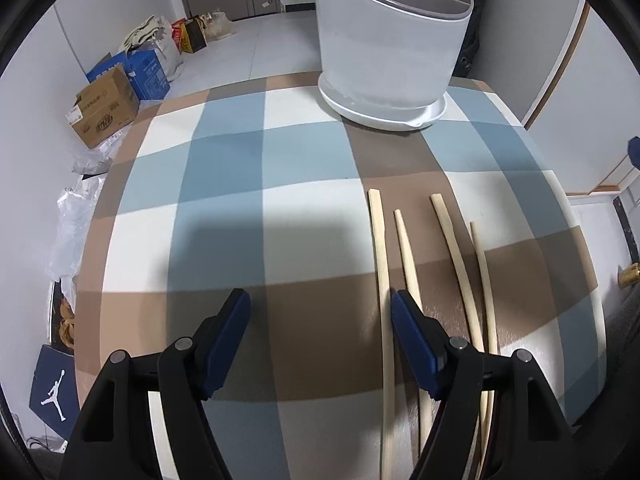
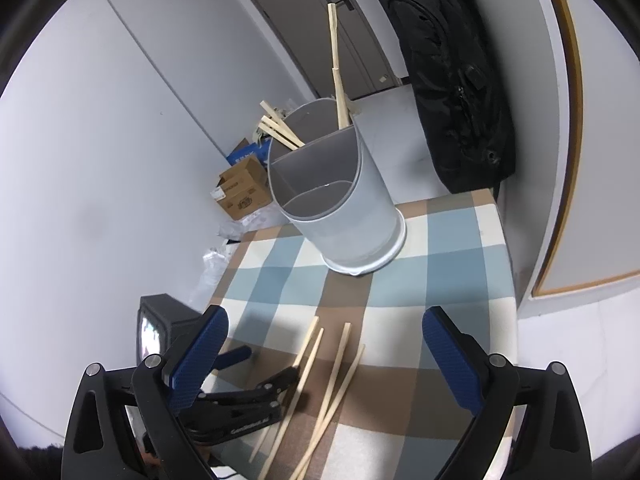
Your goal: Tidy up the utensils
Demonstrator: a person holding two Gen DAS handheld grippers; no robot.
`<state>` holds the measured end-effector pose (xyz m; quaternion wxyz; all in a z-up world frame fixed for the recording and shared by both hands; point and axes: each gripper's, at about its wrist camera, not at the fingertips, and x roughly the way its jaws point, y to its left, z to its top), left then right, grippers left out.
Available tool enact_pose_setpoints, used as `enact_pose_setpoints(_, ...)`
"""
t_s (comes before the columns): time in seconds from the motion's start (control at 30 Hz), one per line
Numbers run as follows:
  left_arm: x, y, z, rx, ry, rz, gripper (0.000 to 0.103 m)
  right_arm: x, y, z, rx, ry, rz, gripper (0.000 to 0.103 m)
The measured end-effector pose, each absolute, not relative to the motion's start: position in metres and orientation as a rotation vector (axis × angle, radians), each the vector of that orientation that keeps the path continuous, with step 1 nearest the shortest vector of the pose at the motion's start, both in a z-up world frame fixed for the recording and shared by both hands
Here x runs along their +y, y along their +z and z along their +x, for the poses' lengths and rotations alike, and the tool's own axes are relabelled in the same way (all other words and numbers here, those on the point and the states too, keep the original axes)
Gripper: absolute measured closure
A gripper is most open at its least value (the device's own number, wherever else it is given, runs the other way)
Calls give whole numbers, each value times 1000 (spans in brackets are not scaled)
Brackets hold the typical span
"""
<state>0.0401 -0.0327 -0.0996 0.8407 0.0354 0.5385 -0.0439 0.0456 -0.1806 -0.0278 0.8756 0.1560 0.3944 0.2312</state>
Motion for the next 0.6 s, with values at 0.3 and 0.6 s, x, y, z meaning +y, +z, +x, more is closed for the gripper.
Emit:
enact_pose_setpoints(0.3, -46, -100, 52, 1126, -78, 115, 34, -187, -29, 47, 829, 466, 353, 5)
enact_pose_setpoints(0.6, -44, -100, 65, 1129, -108, 95, 34, -194, -30, 48, 842, 453, 379, 5)
